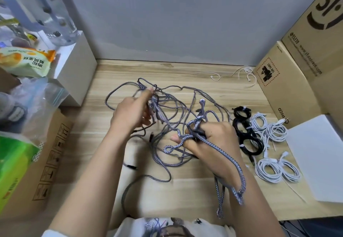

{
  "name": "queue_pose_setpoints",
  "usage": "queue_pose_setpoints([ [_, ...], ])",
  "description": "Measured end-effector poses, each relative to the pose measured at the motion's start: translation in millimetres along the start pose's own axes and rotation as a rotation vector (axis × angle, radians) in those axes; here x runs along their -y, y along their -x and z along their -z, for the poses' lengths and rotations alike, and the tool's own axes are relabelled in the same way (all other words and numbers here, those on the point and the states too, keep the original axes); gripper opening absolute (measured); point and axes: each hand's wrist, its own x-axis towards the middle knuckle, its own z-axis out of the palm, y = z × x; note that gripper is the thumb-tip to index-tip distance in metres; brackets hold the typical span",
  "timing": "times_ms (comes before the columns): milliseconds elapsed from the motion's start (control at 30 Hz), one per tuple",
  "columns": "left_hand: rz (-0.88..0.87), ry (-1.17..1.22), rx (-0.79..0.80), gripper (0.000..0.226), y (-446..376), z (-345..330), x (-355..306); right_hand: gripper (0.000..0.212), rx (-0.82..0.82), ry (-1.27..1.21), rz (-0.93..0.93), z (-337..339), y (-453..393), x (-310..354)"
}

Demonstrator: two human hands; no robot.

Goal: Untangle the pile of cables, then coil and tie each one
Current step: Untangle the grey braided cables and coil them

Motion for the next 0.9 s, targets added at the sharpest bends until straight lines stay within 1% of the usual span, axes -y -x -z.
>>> queue_pose_setpoints([
  [100, 0.087, 0.025, 0.033, 0.046, -12.5, 9.2, 3.7, 0.043, -0.019, -0.171, 0.01, 8.1, 2.3, 0.9],
  [200, 0.087, 0.023, 0.071, 0.029, -17.7, 14.1, 5.3, 0.038, -0.06, -0.378, -0.058, 16.0, 3.0, 4.9],
  [267, 0.019, 0.069, 0.086, 0.019, -13.7, 15.4, 5.6, 0.031, -0.113, -0.493, -0.111, 17.2, 2.8, 7.5],
  [300, -0.053, 0.113, 0.124, 0.015, -9.3, 15.3, 5.2, 0.027, -0.139, -0.527, -0.139, 17.1, 2.4, 9.0],
  [333, -0.155, 0.128, 0.207, 0.012, -5.0, 15.0, 5.9, 0.021, -0.162, -0.552, -0.16, 17.3, 1.7, 9.5],
  [367, -0.266, 0.101, 0.335, 0.017, -0.6, 14.0, 7.5, 0.015, -0.174, -0.572, -0.167, 17.6, 0.9, 10.0],
  [400, -0.342, 0.05, 0.483, 0.03, 4.4, 11.6, 9.7, 0.012, -0.186, -0.583, -0.156, 17.8, 0.1, 10.4],
  [433, -0.373, -0.016, 0.601, 0.044, 8.5, 7.3, 12.4, 0.012, -0.2, -0.592, -0.133, 18.6, -0.6, 11.1],
  [467, -0.39, -0.087, 0.661, 0.053, 10.7, 1.5, 15.9, 0.011, -0.221, -0.612, -0.106, 19.4, -1.3, 13.0],
  [500, -0.401, -0.162, 0.657, 0.055, 10.7, -4.4, 20.8, 0.009, -0.242, -0.638, -0.082, 19.6, -1.8, 14.2],
  [533, -0.401, -0.213, 0.614, 0.046, 11.1, -9.7, 23.1, 0.008, -0.263, -0.656, -0.064, 19.8, -1.9, 14.5],
  [567, -0.391, -0.231, 0.557, 0.029, 11.6, -13.1, 23.9, 0.008, -0.289, -0.668, -0.057, 20.3, -1.6, 14.6],
  [600, -0.353, -0.184, 0.526, 0.012, 12.4, -14.2, 24.1, 0.007, -0.317, -0.676, -0.066, 21.3, -1.5, 13.7],
  [633, -0.318, -0.101, 0.506, 0.008, 14.5, -14.4, 22.1, 0.006, -0.341, -0.666, -0.085, 22.2, -0.9, 12.8],
  [667, -0.299, -0.011, 0.492, 0.014, 16.6, -12.9, 19.6, 0.008, -0.358, -0.647, -0.126, 22.1, -0.7, 11.3],
  [700, -0.308, 0.049, 0.491, 0.018, 18.7, -10.9, 16.1, 0.015, -0.376, -0.626, -0.184, 21.9, -0.7, 9.7],
  [733, -0.346, 0.056, 0.487, 0.021, 21.4, -8.8, 11.4, 0.023, -0.394, -0.626, -0.251, 21.3, -1.4, 11.0],
  [767, -0.412, 0.012, 0.483, 0.021, 23.8, -6.2, 6.8, 0.025, -0.396, -0.644, -0.28, 20.0, -1.6, 10.3],
  [800, -0.498, -0.056, 0.472, 0.021, 25.9, -3.9, 2.7, 0.017, -0.376, -0.668, -0.283, 18.8, -2.2, 10.8],
  [833, -0.574, -0.128, 0.459, 0.024, 27.6, -1.6, -1.5, 0.014, -0.338, -0.679, -0.273, 17.5, -3.4, 11.4],
  [900, -0.706, -0.202, 0.442, 0.038, 34.5, 2.9, -11.5, 0.022, -0.218, -0.659, -0.268, 17.4, -5.1, 12.7],
])
